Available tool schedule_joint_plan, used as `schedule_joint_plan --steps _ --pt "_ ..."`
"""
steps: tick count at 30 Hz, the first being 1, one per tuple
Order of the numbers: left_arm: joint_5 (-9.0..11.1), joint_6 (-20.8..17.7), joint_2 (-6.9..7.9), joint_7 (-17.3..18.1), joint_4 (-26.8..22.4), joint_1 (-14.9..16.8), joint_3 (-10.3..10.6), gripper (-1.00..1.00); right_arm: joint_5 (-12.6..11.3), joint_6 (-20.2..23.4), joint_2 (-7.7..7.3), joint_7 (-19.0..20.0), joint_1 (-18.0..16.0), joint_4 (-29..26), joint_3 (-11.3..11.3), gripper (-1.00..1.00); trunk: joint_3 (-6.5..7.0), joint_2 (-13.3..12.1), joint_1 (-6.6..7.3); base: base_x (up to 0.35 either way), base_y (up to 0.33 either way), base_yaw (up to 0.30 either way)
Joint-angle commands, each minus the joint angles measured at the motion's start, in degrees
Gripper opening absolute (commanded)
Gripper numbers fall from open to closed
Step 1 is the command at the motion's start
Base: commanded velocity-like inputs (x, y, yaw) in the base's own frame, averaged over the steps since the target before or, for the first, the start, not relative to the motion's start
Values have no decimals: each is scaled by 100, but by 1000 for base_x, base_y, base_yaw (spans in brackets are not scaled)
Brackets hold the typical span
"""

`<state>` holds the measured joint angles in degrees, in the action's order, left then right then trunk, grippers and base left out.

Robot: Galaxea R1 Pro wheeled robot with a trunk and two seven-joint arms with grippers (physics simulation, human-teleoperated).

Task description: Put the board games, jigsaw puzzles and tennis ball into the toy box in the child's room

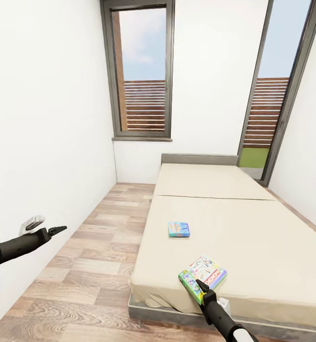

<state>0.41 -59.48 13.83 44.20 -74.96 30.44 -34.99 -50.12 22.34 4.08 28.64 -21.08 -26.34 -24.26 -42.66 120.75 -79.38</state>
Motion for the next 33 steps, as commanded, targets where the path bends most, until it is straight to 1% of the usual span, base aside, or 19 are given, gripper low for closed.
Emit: schedule_joint_plan --steps 1,33 --pt "3 -42 -1 18 -1 5 -8 100 -33 51 5 2 -3 -3 -35 100 -6 3 1 2 1 0" --pt "8 -44 -2 18 -1 5 -8 100 -33 51 5 -6 -2 -3 -34 100 -6 3 1 0 0 0"
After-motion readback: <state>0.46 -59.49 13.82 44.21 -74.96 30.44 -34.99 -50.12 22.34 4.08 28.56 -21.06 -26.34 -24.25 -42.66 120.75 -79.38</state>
